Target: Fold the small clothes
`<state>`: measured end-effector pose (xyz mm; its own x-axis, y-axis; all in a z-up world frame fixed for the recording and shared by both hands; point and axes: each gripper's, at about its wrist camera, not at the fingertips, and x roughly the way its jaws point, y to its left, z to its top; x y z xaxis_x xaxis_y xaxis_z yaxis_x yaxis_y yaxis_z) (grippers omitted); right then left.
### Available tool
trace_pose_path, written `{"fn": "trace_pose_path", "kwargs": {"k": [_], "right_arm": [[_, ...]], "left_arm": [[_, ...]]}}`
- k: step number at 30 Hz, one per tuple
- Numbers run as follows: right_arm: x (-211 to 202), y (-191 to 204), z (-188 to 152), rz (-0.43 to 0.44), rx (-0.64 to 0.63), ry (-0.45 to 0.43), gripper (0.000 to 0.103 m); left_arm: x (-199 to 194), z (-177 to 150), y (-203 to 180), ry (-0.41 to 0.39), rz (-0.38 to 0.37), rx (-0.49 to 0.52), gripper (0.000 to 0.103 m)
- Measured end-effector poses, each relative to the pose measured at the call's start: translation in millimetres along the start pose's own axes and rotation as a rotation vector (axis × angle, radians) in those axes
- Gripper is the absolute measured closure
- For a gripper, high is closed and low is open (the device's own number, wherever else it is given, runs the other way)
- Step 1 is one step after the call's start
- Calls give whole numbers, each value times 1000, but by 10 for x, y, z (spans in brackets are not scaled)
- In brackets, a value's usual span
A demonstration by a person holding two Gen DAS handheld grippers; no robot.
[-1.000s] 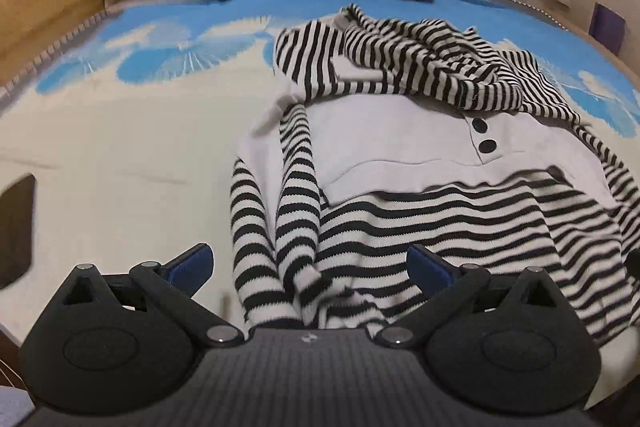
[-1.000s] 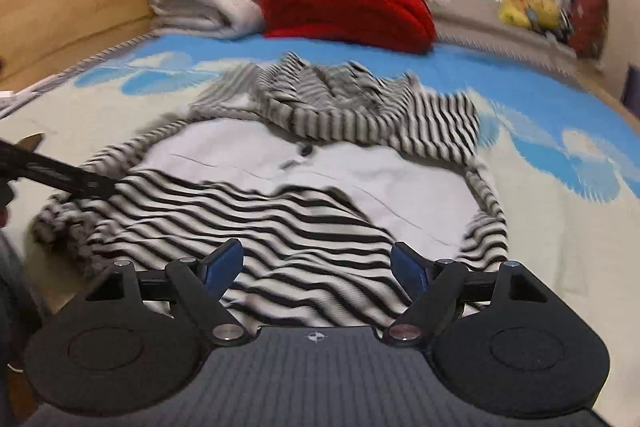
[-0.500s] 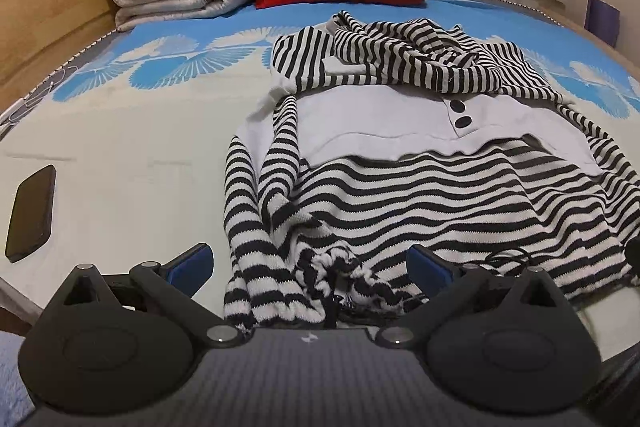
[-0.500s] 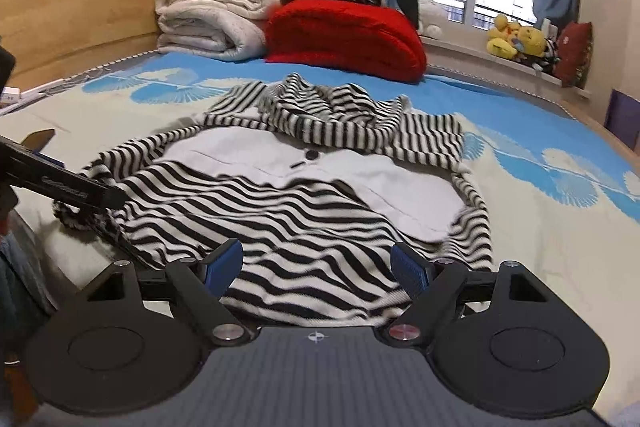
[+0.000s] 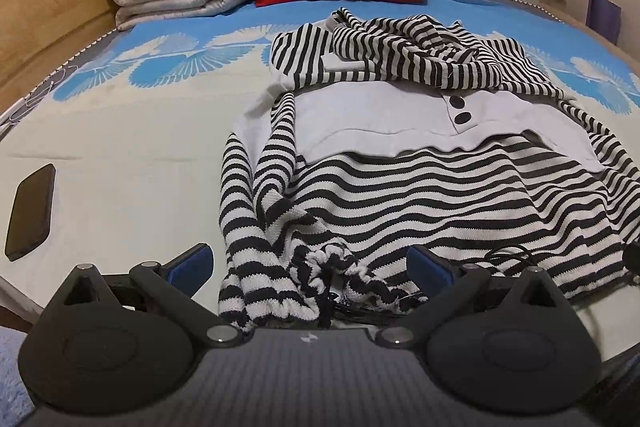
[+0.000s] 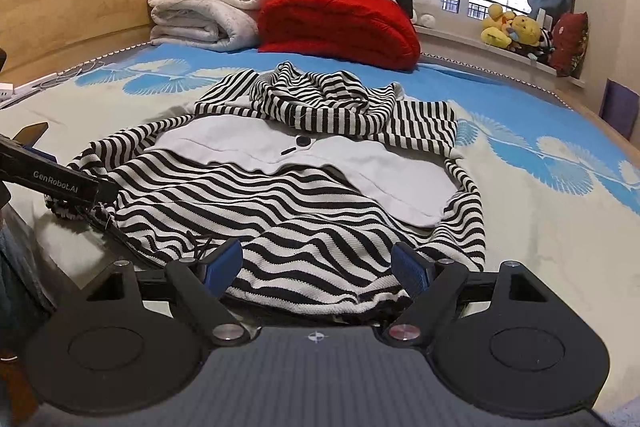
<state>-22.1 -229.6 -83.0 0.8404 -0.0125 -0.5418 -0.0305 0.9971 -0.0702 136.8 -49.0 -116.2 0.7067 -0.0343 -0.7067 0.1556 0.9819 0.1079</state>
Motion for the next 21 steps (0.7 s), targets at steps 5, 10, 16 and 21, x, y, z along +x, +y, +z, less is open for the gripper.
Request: {"fn": "trace_pose_path", "kwargs": {"k": [5,10,16,21], "right_arm": [[27,-18,9,1,8,6,20],[3,-188,56,-11,91,-4,19],[25,-766,23,-110,375,13,17],[188,-1080,-133,-111,533,120,16]], "left_arm": [[31,21,21,4,-4,-12,0],[106,149,225,15,55,-74,0],[266,280,581,52,28,-212,0],[494,262,620,152,-41,-241,0]]}}
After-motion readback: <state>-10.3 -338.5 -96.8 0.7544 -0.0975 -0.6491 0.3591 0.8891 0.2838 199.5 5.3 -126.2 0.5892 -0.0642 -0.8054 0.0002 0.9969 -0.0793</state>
